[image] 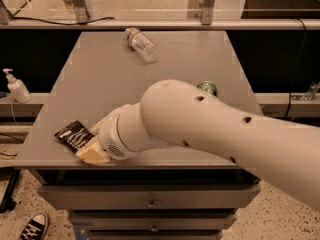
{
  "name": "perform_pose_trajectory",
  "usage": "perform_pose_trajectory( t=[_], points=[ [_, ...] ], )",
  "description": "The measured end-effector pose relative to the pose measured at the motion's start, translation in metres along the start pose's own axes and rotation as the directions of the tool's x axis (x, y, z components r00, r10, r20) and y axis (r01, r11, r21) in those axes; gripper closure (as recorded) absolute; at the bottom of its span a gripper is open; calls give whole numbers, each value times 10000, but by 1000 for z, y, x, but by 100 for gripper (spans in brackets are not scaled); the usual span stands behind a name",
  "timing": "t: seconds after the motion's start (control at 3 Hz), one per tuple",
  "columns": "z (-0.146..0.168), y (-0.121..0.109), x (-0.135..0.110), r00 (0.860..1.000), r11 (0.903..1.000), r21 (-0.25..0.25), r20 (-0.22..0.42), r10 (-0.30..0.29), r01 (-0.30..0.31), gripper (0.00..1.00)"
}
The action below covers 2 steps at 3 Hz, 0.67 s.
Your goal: Move rxbar chocolate near water bottle
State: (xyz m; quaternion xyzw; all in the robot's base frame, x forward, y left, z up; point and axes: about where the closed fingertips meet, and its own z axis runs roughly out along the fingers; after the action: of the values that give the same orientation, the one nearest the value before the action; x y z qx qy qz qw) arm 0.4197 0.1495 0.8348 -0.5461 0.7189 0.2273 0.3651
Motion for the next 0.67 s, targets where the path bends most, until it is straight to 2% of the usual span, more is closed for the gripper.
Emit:
perform_pose_trajectory(
  t=[0.33,0.67],
  points=[
    [-19,-15,-9,9986,9985,353,-325,-416,428,100],
    [-42,-32,-19,9917,9919,740,-836,-974,1037,100]
  ],
)
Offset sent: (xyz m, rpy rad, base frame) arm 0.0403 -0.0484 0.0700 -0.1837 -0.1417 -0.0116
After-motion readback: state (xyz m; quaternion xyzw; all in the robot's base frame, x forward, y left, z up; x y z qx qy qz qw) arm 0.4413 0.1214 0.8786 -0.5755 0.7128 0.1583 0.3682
